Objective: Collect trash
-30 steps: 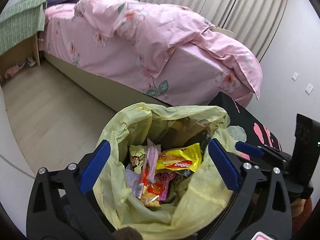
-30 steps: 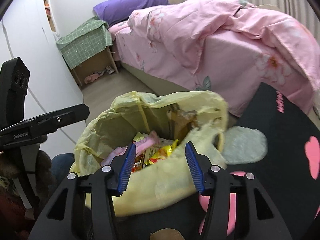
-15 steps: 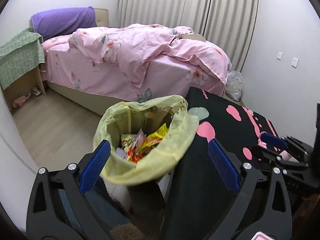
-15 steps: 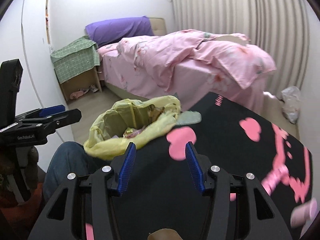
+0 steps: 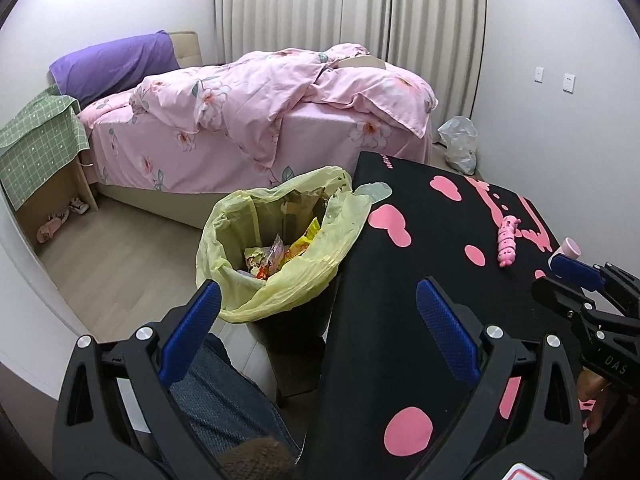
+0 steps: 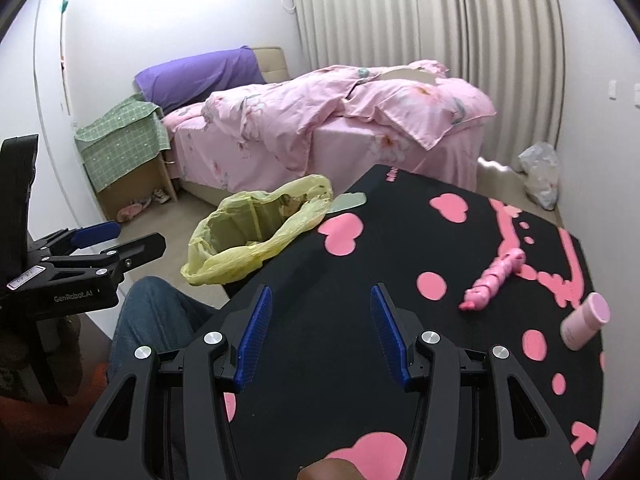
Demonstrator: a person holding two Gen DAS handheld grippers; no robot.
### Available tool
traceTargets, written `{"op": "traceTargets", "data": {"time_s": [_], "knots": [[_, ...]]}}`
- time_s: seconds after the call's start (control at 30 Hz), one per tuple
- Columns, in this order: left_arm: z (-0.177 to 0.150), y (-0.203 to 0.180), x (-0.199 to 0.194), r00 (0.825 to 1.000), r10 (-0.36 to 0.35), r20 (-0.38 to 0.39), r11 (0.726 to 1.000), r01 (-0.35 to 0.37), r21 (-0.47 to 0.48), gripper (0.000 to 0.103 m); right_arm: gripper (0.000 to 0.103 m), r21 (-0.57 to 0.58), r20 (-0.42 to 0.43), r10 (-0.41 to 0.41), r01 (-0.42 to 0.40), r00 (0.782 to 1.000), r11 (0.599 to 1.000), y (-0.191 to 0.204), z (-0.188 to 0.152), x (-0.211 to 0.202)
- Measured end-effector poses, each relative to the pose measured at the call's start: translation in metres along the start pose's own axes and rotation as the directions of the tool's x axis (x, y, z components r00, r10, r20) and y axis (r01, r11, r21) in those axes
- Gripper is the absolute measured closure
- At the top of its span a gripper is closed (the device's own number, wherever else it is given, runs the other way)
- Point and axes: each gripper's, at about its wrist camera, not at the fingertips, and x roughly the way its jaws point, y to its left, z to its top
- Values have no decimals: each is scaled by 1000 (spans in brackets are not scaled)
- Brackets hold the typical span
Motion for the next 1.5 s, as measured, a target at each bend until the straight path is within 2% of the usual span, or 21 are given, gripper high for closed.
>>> {"op": "traceTargets", "data": {"time_s": [0.4,0.77,1.5], "knots": [[-3,4,-11,1000,-14,15,1000,14,1,10,54,4,13,-41,41,999,999,7,-3,-11],[-4,5,-14,999,11,30,1000,-11,4,10,54,-5,21,-37,37,999,999,9,0,-13],[-4,6,-14,999,13,30,1000,-13,7,10,54,-7,22,-36,36,999,999,9,-1,-13]]}}
